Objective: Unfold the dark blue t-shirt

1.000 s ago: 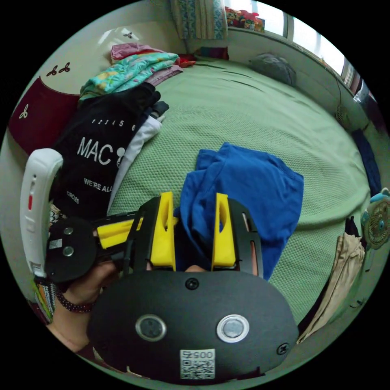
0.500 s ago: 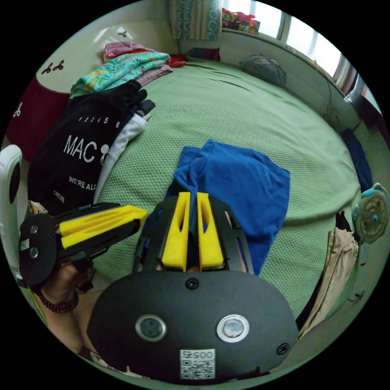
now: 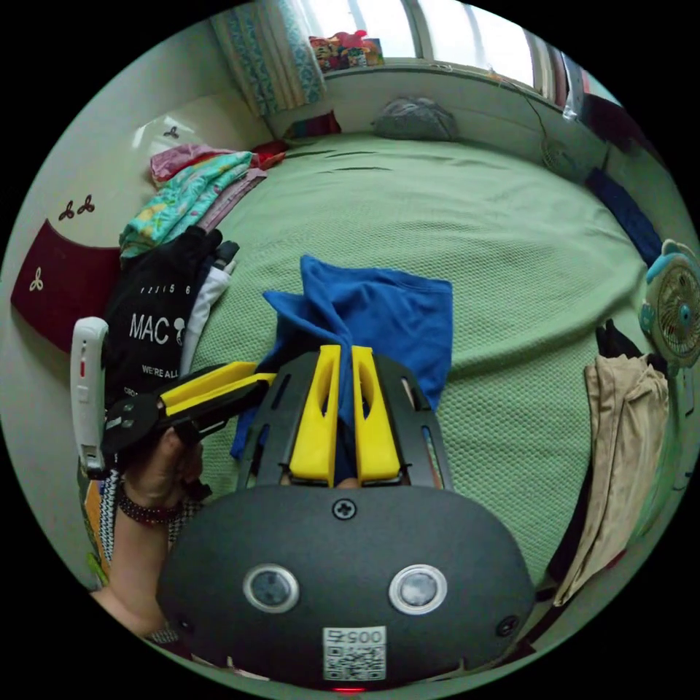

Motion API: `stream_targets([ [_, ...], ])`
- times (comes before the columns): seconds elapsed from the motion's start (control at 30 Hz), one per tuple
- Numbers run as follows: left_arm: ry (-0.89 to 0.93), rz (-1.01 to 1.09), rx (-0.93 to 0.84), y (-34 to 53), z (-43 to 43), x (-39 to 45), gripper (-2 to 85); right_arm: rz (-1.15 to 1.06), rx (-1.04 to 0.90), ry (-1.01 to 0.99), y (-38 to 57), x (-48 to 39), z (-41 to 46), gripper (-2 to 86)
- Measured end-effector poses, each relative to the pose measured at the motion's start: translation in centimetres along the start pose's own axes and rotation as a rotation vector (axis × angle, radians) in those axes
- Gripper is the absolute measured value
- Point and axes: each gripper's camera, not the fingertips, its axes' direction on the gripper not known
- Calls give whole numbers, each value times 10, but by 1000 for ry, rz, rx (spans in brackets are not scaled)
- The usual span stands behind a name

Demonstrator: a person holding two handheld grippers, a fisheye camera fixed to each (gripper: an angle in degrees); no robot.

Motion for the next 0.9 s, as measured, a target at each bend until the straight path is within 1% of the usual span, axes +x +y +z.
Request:
stream_targets([
  [0.07, 7, 1, -11, 0, 2, 4, 113, 12, 2, -14, 2, 10, -4, -10],
  [0.23, -41, 9, -24, 0, 3, 14, 110, 11, 11, 9, 8, 35, -14, -10],
  [0.33, -91, -25, -39, 0, 1, 18, 81, 29, 7, 12, 11, 50, -16, -10],
  [0.4, -54, -45, -53, 0, -1, 20, 53, 49, 4, 8, 12, 59, -18, -10],
  [0.5, -79, -37, -60, 1, -6, 25, 46, 66, 10, 11, 14, 72, -22, -10],
  [0.63, -123, -21, -69, 2, -15, 34, 42, 92, 40, 64, 19, 88, -32, -10],
  [0.83, -151, -63, -4, 9, -41, 36, 40, 136, 57, 99, 26, 112, -39, -10],
  [0.9, -203, -93, 20, 13, -50, 32, 39, 137, 56, 97, 28, 117, -40, -10],
])
